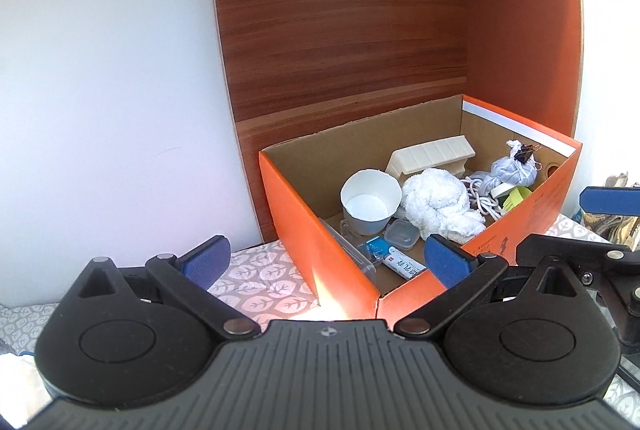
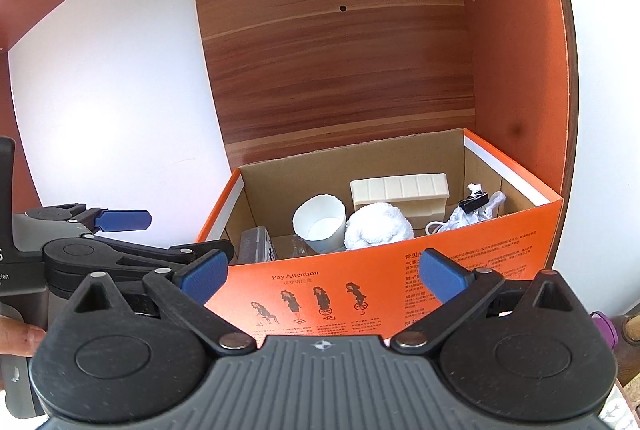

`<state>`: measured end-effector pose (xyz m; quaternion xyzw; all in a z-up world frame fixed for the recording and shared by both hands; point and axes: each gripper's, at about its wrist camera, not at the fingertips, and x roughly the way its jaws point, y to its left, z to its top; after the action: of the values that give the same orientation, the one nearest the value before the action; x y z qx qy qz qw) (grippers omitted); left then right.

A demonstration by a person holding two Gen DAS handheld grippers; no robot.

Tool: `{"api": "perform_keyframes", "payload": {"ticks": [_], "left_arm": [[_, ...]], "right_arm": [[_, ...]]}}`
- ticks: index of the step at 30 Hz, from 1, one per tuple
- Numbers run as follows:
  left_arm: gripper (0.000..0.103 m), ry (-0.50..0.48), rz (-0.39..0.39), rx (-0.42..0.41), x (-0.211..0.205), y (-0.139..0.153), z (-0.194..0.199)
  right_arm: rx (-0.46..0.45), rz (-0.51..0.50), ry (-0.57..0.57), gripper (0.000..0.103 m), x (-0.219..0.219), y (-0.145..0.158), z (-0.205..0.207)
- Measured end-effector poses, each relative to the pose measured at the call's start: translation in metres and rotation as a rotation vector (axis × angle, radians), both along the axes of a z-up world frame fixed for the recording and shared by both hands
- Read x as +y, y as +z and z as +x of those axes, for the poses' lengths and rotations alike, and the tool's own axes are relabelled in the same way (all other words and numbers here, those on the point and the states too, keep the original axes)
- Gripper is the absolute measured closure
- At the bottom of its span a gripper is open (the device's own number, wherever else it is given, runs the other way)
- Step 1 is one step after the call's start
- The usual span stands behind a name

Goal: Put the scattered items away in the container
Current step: 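Withdraw both tools from the box back to the pile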

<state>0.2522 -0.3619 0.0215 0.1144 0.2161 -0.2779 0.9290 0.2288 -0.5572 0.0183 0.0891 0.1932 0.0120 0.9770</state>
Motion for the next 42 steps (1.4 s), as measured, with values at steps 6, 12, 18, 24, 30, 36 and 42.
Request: {"api": "perform_keyframes", "payload": {"ticks": [6, 12, 18, 24, 30, 36, 42], "left_arm": [[0.0, 0.006, -0.025, -0.02, 0.011, 0.003, -0.012], [0.0, 0.016, -0.069, 0.01, 0.03, 0.003, -0.02], [0.0, 0.021, -0.086, 0.035, 0.046, 0.002, -0.025], [0.0, 0.024, -0.071, 0.009, 0.057, 0.0, -0.036], [0.0, 0.033, -0.066, -0.009, 0.073, 0.0, -0.048], [0.0, 0.047, -0.078, -0.009, 0.094, 0.002, -0.059], [0.0, 0.064, -0.071, -0.025, 0.114, 0.005, -0.07]], "right_arm": [[-0.01, 0.023, 0.002, 0.0, 0.01, -0.003, -0.016], [-0.019, 0.041, 0.039, 0.0, 0.023, -0.003, -0.03], [-0.024, 0.02, 0.054, 0.0, 0.041, -0.002, -0.043], [-0.025, 0.033, 0.053, 0.0, 0.053, -0.007, -0.055], [-0.015, 0.033, 0.066, 0.0, 0.065, -0.009, -0.065], [-0.025, 0.013, 0.096, 0.0, 0.082, -0.005, -0.077], [-0.035, 0.001, 0.126, 0.0, 0.097, 0.0, -0.089]]}}
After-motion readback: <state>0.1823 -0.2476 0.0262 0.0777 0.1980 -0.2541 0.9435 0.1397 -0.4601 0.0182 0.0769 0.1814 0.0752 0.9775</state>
